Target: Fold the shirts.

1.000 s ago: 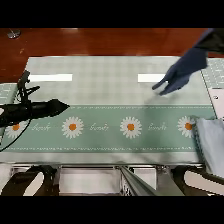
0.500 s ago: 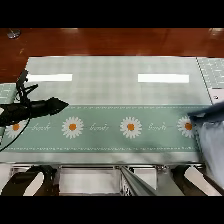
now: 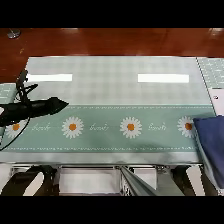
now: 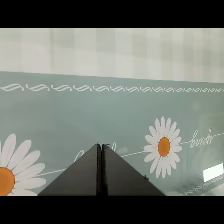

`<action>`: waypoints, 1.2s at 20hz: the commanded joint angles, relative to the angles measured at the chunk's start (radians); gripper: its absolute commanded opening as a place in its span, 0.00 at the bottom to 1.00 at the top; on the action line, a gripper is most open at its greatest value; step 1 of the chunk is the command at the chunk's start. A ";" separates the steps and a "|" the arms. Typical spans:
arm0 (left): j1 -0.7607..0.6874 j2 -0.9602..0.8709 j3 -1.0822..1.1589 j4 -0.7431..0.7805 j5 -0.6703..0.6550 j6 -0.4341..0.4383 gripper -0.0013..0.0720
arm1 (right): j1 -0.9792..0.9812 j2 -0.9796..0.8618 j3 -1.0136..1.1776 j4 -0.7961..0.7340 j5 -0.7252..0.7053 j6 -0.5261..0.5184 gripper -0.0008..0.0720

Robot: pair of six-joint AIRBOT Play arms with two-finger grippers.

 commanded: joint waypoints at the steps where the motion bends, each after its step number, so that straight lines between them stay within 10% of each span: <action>1: 0.001 -0.058 0.080 -0.002 -0.008 0.004 0.05 | -0.020 -0.004 -0.018 0.392 -0.175 0.017 0.35; 2: -0.001 -0.099 0.159 -0.004 -0.031 0.004 0.05 | 0.007 -0.014 -0.018 0.588 -0.269 -0.017 0.03; 6: -0.097 -0.281 0.581 -0.006 -0.058 0.069 0.05 | 0.469 -0.064 -0.018 1.138 -0.646 -0.360 0.04; 9: -0.249 -0.344 0.673 0.138 -0.071 0.034 0.05 | 0.958 -0.133 -0.019 0.568 -0.718 -0.264 0.04; 12: -0.348 -0.356 0.511 0.529 -0.056 -0.234 0.05 | 1.268 -0.322 -0.019 -0.056 -0.577 0.012 0.04; 14: -0.315 -0.369 0.414 0.582 -0.039 -0.371 0.05 | 1.293 -0.448 -0.019 -0.117 -0.506 0.025 0.04; 24: -0.254 -0.392 0.395 0.578 -0.047 -0.357 0.05 | 1.281 -0.581 -0.048 -0.076 -0.528 0.107 0.04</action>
